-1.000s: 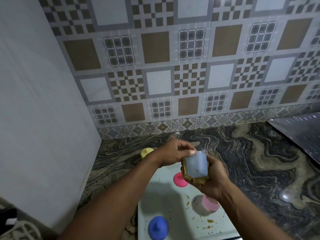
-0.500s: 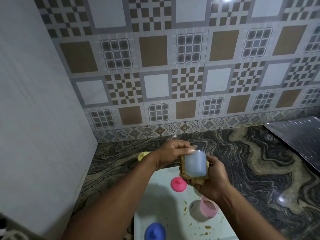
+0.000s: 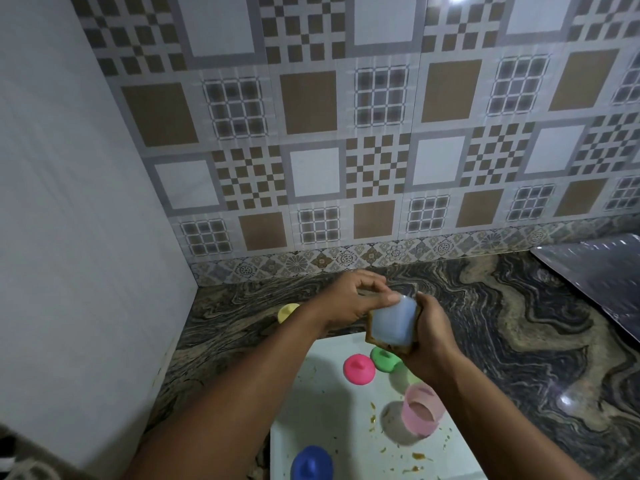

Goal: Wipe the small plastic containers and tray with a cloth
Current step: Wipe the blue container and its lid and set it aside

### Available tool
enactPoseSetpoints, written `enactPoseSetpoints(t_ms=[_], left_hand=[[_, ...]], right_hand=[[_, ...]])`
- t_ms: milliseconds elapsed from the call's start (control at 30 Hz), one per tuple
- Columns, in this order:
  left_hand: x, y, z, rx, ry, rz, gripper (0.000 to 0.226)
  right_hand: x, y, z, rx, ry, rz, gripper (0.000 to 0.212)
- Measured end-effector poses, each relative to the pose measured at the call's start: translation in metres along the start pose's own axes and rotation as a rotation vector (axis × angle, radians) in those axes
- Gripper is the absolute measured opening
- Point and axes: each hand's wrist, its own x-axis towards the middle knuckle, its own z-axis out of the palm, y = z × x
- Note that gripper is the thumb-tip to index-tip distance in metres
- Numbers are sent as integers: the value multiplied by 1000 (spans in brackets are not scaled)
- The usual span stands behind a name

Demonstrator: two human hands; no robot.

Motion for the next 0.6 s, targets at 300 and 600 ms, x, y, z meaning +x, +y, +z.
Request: enactPoseSetpoints(t_ms=[300,600], left_hand=[[5,-17,9,-504,187,-3,13],[2,-28,21,137,435,302,9]], right_hand=[[2,-2,-6,251,-100,221,45],[17,-4,1,177,106,-170,32]])
